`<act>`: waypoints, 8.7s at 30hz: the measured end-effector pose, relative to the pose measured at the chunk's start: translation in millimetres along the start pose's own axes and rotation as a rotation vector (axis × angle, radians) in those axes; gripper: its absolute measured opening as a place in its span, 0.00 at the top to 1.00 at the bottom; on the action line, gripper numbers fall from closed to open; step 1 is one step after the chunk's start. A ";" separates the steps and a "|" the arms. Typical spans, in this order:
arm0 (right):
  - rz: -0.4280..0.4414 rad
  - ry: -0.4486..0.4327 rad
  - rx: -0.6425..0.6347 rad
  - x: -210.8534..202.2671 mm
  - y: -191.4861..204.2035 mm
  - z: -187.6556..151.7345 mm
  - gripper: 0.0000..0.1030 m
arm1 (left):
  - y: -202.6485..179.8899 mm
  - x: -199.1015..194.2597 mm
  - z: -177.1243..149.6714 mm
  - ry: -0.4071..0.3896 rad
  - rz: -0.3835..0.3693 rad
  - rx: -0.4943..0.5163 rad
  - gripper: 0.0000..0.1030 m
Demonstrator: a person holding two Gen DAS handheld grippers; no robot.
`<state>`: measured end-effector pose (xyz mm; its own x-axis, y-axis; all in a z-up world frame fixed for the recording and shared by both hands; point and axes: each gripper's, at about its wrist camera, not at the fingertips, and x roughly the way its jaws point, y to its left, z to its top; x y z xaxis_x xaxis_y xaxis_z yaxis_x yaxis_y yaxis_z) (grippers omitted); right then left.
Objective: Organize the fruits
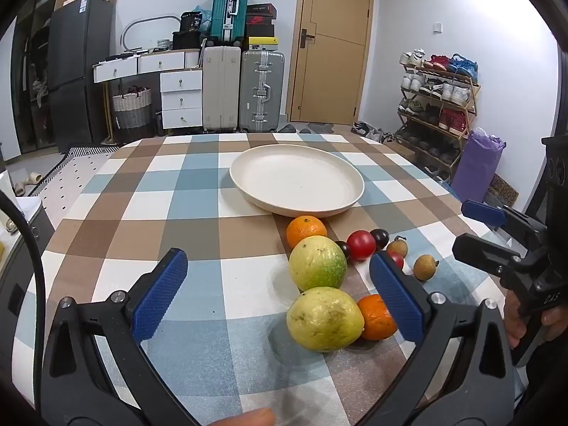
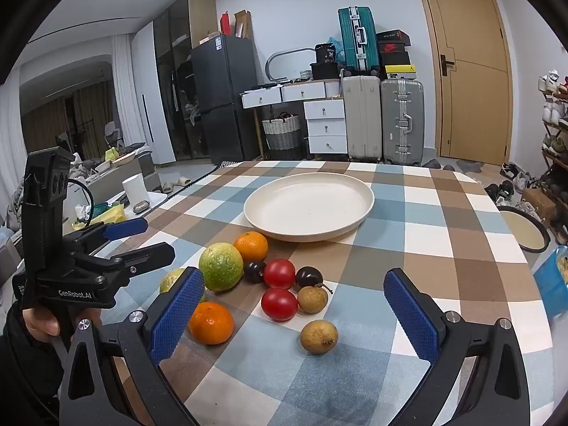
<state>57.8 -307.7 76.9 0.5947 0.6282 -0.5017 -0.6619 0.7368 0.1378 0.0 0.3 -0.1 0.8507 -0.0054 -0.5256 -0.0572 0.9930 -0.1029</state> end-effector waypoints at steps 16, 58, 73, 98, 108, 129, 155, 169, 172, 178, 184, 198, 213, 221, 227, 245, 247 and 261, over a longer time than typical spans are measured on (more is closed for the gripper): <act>-0.004 0.004 -0.005 0.1 0.4 -0.1 0.00 | -0.4 0.2 0.0 -0.001 0.004 0.008 0.01; -0.006 0.008 -0.010 -0.2 3.0 -0.8 0.00 | -0.9 -0.3 0.1 0.001 0.007 0.010 0.01; -0.011 0.012 -0.012 3.0 5.0 -4.1 0.00 | 0.7 3.8 -2.0 0.009 0.008 0.007 0.01; -0.051 0.063 0.014 9.0 -2.8 1.6 0.00 | -4.7 -0.6 0.2 0.007 0.005 0.033 0.01; -0.093 0.128 0.044 15.8 -11.5 1.2 0.00 | 0.6 4.6 -2.0 0.043 -0.025 0.001 0.01; 0.020 0.409 0.008 46.1 -15.5 -21.8 0.32 | -0.9 27.4 -13.5 0.249 -0.140 0.039 0.10; 0.037 0.363 0.005 39.0 -11.4 -17.9 0.72 | 0.1 9.8 -3.0 0.180 -0.229 -0.006 0.50; 0.077 0.153 0.022 18.3 -1.8 22.7 0.72 | 10.1 -7.3 17.5 0.049 -0.124 -0.073 0.50; 0.089 0.146 0.042 25.2 -8.0 33.5 0.72 | 7.6 -9.6 23.1 0.028 -0.099 -0.058 0.50; 0.079 0.124 0.034 33.6 -14.5 45.6 0.72 | 5.0 -7.8 35.7 -0.005 -0.070 -0.049 0.50; 0.075 0.107 0.035 44.4 -21.3 56.4 0.72 | 3.9 5.6 54.2 -0.043 -0.058 -0.054 0.50; 0.082 0.129 0.030 80.8 -25.1 59.6 0.72 | 11.5 65.9 59.4 0.018 -0.052 -0.048 0.64; 0.107 0.163 0.031 90.5 -27.3 47.8 0.72 | 37.0 82.1 30.6 0.130 -0.018 -0.091 0.58; 0.118 0.168 0.033 92.7 -26.5 46.6 0.72 | 24.1 72.4 30.6 0.113 -0.040 -0.040 0.27; 0.107 0.164 0.039 91.4 -28.9 45.1 0.72 | 4.4 71.2 24.4 0.159 -0.124 0.035 0.23; 0.111 0.159 0.046 89.0 -31.8 47.0 0.72 | -10.1 67.3 18.0 0.202 -0.239 0.069 0.55; 0.103 0.160 0.035 89.9 -30.0 48.4 0.72 | -7.9 62.9 23.7 0.175 -0.213 0.062 0.55; 0.085 0.188 0.037 106.2 -29.7 57.7 0.72 | 9.8 77.3 61.1 0.098 -0.090 -0.022 0.55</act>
<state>167.0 -248.4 68.8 0.4395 0.6337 -0.6366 -0.6870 0.6937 0.2162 97.1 16.8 9.9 0.7979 -0.1068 -0.5932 0.0043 0.9852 -0.1716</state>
